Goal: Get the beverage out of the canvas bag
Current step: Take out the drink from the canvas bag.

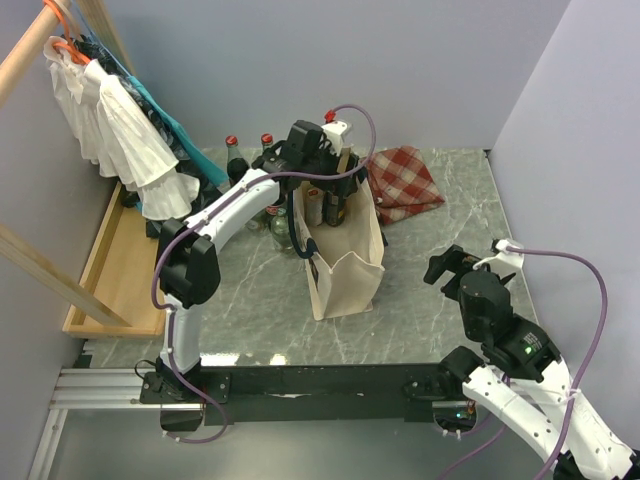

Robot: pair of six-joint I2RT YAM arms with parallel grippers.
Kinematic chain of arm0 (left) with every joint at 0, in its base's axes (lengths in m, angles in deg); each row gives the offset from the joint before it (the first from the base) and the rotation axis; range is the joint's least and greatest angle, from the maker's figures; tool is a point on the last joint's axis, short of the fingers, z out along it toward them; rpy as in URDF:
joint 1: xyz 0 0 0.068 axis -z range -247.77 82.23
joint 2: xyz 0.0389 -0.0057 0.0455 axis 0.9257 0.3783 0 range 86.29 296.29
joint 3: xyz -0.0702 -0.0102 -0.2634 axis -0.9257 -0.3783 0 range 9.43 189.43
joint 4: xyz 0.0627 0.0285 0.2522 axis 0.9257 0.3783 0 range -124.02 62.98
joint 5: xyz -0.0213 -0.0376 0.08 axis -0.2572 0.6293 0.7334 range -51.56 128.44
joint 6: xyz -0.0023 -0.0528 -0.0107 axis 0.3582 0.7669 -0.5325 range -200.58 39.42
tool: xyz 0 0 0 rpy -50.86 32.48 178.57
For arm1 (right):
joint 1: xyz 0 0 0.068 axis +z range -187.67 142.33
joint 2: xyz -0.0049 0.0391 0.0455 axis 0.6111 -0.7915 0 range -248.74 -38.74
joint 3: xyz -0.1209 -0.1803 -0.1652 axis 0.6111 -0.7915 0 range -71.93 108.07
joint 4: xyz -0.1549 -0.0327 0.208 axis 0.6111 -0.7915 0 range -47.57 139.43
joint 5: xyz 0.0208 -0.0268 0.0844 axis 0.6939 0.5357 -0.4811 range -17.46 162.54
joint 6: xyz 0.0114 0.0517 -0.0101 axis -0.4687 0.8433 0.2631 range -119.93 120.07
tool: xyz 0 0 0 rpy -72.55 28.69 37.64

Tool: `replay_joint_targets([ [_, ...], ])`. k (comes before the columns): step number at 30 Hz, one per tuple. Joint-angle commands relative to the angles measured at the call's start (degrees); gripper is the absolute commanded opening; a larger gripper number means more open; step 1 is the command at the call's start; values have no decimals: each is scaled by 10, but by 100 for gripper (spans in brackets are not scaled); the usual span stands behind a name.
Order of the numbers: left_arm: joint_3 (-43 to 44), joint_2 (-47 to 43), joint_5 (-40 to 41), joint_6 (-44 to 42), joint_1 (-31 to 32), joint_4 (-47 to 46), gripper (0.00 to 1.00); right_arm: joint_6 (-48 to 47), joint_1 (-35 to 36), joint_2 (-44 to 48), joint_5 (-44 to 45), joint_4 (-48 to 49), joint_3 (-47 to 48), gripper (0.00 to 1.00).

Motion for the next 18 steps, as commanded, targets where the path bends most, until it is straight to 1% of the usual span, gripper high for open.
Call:
replay_joint_targets([
  [1, 22, 3, 20, 3, -3, -15, 99, 6, 3, -8, 18, 7, 2, 100],
  [18, 29, 39, 53, -2, -3, -21, 99, 6, 2, -13, 16, 7, 2, 100],
])
